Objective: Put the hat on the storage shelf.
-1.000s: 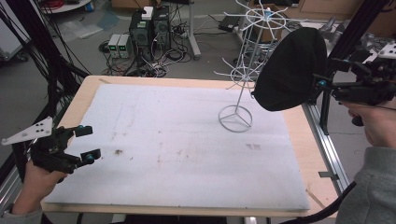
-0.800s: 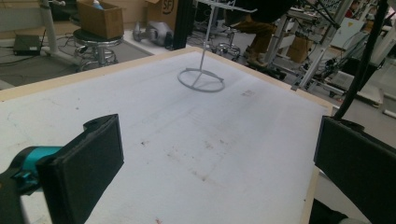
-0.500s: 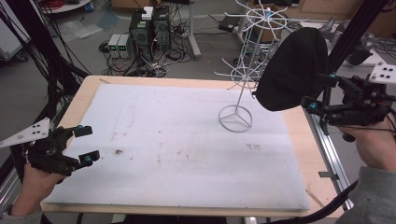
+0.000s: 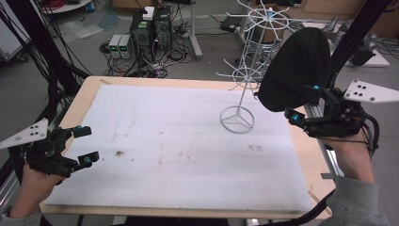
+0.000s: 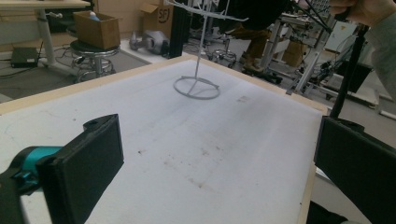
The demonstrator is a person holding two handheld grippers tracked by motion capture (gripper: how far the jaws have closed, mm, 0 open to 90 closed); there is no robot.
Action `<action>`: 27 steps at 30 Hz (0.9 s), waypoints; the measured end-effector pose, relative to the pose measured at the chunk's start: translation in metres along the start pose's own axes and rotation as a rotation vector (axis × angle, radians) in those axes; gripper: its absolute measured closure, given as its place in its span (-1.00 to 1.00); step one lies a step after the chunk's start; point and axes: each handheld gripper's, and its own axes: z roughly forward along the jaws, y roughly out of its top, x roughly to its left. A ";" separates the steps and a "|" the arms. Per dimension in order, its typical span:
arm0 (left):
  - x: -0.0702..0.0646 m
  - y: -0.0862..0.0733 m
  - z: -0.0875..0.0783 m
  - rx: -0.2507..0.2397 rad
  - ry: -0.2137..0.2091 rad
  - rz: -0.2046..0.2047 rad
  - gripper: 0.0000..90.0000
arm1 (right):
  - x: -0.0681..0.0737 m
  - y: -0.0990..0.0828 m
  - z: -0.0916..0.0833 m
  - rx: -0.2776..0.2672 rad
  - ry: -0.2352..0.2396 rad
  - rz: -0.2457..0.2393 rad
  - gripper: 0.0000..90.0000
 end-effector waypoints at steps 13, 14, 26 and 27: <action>-0.002 0.003 -0.003 -0.013 -0.008 0.012 -0.96 | 0.010 -0.020 -0.005 -0.022 -0.039 0.028 -0.77; -0.001 0.003 -0.003 -0.010 -0.010 0.013 -0.96 | 0.010 -0.023 -0.005 -0.015 -0.041 0.031 -0.78; -0.001 0.003 0.000 -0.016 -0.020 0.014 -0.96 | 0.014 -0.048 -0.003 -0.055 -0.007 0.100 -0.78; -0.001 0.003 -0.001 -0.016 -0.018 0.016 -0.96 | 0.016 -0.050 -0.003 -0.052 -0.010 0.096 -0.78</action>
